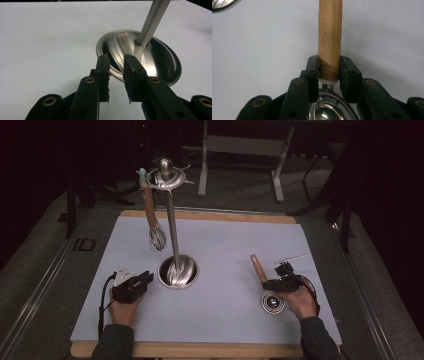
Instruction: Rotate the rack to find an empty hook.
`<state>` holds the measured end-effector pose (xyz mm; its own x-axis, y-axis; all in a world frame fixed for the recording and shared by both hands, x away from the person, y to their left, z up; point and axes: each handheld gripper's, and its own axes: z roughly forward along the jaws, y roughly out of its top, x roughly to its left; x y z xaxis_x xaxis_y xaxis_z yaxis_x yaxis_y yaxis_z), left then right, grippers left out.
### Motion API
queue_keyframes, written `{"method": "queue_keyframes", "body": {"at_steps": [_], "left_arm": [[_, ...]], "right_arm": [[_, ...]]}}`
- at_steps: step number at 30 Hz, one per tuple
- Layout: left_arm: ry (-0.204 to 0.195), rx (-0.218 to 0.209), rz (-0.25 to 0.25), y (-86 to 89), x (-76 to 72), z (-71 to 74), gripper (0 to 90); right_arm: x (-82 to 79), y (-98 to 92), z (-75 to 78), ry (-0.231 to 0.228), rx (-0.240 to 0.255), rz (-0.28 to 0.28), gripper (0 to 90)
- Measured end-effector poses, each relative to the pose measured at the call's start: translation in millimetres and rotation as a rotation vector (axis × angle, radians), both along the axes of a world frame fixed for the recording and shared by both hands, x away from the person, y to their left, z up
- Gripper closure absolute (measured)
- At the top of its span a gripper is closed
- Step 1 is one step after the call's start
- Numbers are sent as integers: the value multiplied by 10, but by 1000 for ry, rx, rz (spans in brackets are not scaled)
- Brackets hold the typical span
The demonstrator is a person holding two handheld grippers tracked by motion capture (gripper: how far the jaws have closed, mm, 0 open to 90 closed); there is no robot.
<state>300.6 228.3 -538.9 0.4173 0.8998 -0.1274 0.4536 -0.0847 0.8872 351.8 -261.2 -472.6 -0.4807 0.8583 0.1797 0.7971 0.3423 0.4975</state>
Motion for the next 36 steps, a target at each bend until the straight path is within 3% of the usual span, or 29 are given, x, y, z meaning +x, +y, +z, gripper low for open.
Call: {"method": "queue_keyframes", "body": {"at_steps": [19,36], "left_arm": [[2,1,-2,-2,2,0,748],[0,3,-4,-3,1,0,746]], "right_arm": [[-36,29,22,-57,43,-13,709],[-32,113,17,-69,44,10,709]]}}
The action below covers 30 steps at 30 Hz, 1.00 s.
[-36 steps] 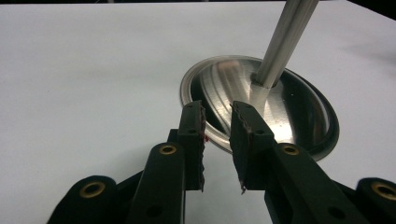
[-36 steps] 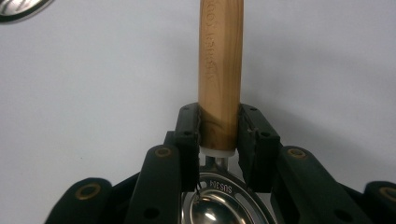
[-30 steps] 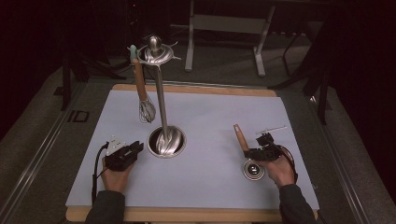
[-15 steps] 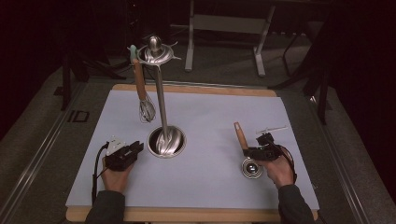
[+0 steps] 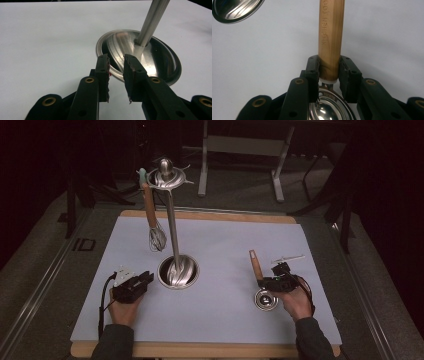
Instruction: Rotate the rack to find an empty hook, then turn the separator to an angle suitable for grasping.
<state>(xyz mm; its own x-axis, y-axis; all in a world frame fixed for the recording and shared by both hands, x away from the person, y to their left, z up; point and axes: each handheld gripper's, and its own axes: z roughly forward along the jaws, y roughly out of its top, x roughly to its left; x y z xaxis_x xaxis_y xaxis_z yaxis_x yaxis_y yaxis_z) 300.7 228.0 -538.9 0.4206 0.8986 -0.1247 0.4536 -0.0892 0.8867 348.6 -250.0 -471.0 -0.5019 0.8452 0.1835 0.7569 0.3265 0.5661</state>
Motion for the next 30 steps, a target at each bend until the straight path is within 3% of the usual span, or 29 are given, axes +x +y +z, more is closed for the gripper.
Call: {"method": "queue_keyframes", "body": {"at_steps": [8,30], "left_arm": [[0,1,-2,0,-1,0,745],[-2,2,-2,0,-4,1,744]], "right_arm": [[4,48,55,-16,7,4,709],[10,317,199,-87,18,77,709]]}}
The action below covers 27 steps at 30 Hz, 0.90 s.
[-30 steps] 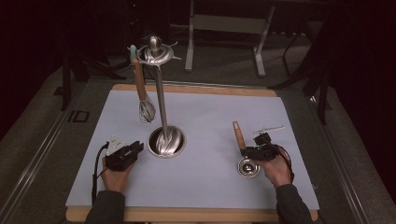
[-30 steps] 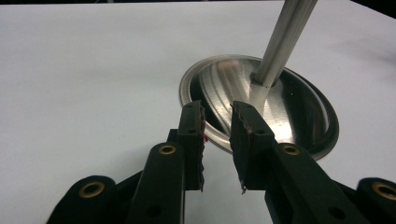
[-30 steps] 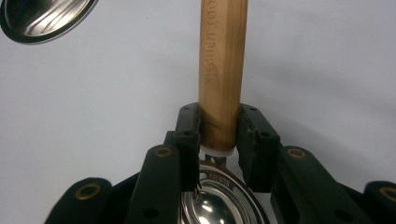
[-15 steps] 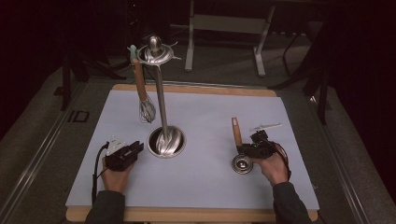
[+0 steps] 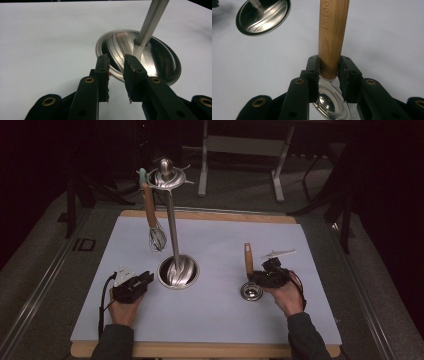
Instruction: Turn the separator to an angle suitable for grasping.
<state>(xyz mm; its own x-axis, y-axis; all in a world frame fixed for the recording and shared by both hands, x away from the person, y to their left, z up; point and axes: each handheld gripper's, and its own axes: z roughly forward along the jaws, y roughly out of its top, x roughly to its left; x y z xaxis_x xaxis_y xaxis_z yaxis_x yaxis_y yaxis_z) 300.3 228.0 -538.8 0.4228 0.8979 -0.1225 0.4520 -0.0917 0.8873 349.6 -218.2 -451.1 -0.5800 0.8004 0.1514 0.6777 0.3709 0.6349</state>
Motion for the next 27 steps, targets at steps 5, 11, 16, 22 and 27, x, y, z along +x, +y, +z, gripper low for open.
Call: {"method": "queue_keyframes", "body": {"at_steps": [5,11,16,22,27], "left_arm": [[-1,0,2,-2,1,0,744],[-1,1,1,-2,0,0,744],[1,-2,3,0,3,-1,744],[-1,0,-1,-4,0,1,744],[-1,-2,1,-3,2,0,744]], "right_arm": [[-7,52,11,-13,-6,5,709],[-13,116,28,-34,-7,15,709],[-35,192,71,-58,-6,35,710],[-59,287,139,-92,-9,63,710],[-73,352,173,-110,-6,77,710]]}}
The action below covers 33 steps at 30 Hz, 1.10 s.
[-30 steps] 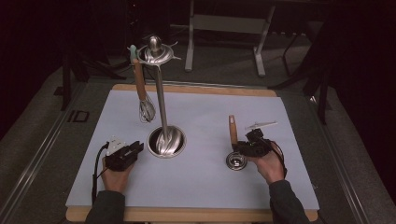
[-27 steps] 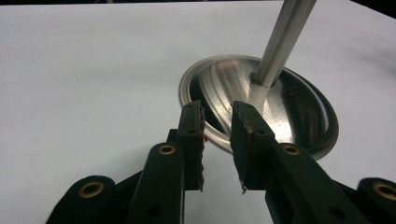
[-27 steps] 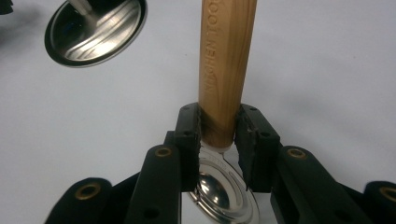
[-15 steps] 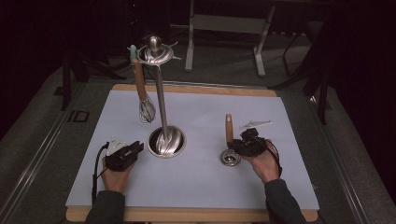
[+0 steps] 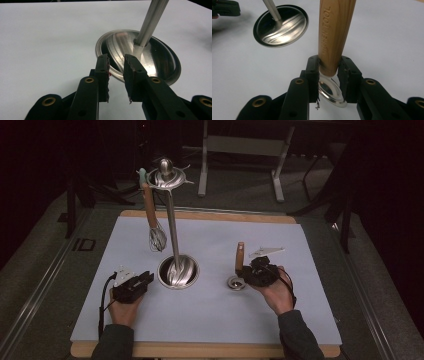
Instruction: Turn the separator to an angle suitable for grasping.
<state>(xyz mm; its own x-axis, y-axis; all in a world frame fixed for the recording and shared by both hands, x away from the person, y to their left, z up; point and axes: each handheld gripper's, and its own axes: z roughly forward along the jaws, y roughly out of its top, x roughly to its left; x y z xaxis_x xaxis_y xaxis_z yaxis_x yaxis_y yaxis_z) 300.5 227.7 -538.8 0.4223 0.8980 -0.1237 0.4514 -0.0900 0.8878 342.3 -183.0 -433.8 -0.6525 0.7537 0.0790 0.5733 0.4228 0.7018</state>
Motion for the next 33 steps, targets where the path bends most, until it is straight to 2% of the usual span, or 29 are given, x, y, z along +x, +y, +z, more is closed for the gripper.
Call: {"method": "queue_keyframes", "body": {"at_steps": [19,33], "left_arm": [[-3,8,-1,-11,-4,1,744],[0,12,-3,-11,0,1,743]], "right_arm": [[-33,176,141,-84,9,53,710],[-38,273,209,-107,4,78,710]]}}
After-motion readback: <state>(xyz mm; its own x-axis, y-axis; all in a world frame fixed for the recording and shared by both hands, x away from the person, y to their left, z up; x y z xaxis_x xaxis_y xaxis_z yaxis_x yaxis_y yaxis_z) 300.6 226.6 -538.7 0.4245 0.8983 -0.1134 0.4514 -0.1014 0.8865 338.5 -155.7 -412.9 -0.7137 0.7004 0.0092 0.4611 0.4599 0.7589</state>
